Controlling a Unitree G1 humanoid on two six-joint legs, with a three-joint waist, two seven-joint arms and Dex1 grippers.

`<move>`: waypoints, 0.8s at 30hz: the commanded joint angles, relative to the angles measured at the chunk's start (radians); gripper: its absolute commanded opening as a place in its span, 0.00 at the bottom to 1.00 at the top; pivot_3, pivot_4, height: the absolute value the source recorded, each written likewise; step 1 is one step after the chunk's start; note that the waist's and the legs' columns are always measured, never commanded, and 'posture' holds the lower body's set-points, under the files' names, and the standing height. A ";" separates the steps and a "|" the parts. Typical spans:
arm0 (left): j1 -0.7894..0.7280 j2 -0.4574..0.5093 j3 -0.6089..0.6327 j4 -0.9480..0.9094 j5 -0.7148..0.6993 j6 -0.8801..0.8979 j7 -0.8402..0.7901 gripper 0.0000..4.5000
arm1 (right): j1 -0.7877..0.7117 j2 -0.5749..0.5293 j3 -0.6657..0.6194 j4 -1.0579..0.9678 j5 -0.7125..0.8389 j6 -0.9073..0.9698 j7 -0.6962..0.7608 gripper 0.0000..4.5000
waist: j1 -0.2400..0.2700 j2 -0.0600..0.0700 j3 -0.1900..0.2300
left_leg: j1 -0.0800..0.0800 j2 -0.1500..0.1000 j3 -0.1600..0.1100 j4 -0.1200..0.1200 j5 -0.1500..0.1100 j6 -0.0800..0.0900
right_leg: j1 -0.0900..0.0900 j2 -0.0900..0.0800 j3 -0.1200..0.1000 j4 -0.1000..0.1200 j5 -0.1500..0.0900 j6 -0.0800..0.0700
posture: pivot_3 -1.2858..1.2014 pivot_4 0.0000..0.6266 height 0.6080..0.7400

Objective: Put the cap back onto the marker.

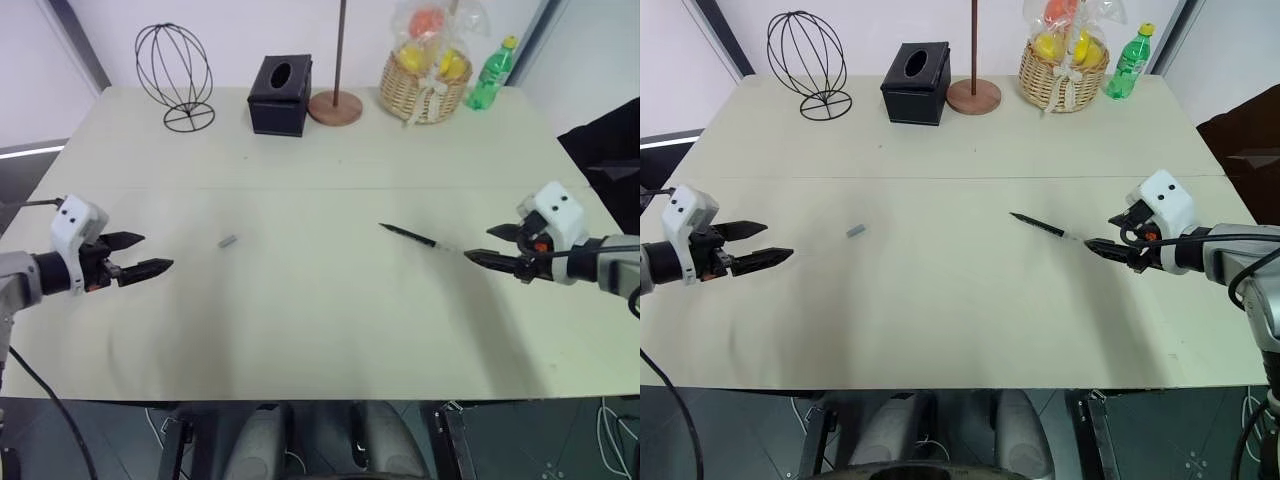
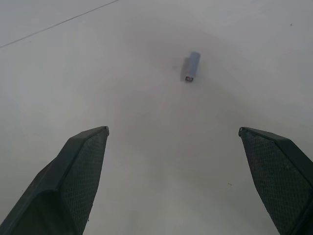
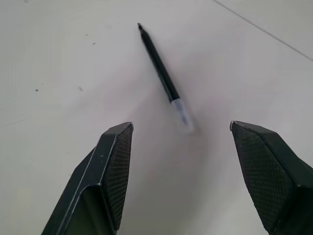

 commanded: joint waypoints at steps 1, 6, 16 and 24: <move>0.005 0.015 0.042 -0.013 -0.003 -0.035 -0.004 0.99 | -0.021 0.007 -0.011 -0.009 -0.001 -0.017 -0.007 0.73 | 0.000 0.000 0.000 | 0.000 0.000 0.000 0.000 0.000 0.000 | 0.000 0.000 0.000 0.000 0.000 0.000 | 0.52 0.24 1.00; -0.022 -0.005 0.054 0.003 -0.011 -0.045 0.021 0.99 | -0.008 0.012 -0.016 -0.022 0.001 -0.032 -0.006 0.73 | 0.001 0.000 0.000 | 0.000 0.000 0.000 0.000 0.000 0.000 | 0.000 0.000 0.000 0.000 0.000 0.000 | 0.52 0.24 1.00; -0.048 -0.009 0.041 0.035 0.001 -0.076 0.030 0.99 | 0.025 0.030 -0.032 -0.057 0.014 -0.027 -0.015 0.73 | 0.000 0.000 0.000 | 0.000 0.000 0.000 0.000 0.000 0.000 | 0.000 0.000 0.000 0.000 0.000 0.000 | 0.52 0.24 1.00; -0.063 -0.017 0.029 0.046 0.003 -0.088 0.031 0.99 | 0.021 0.050 -0.032 -0.064 0.011 -0.033 -0.039 0.73 | 0.000 0.000 0.000 | 0.000 0.000 0.000 0.000 0.000 0.000 | 0.000 0.000 0.000 0.000 0.000 0.000 | 0.52 0.24 1.00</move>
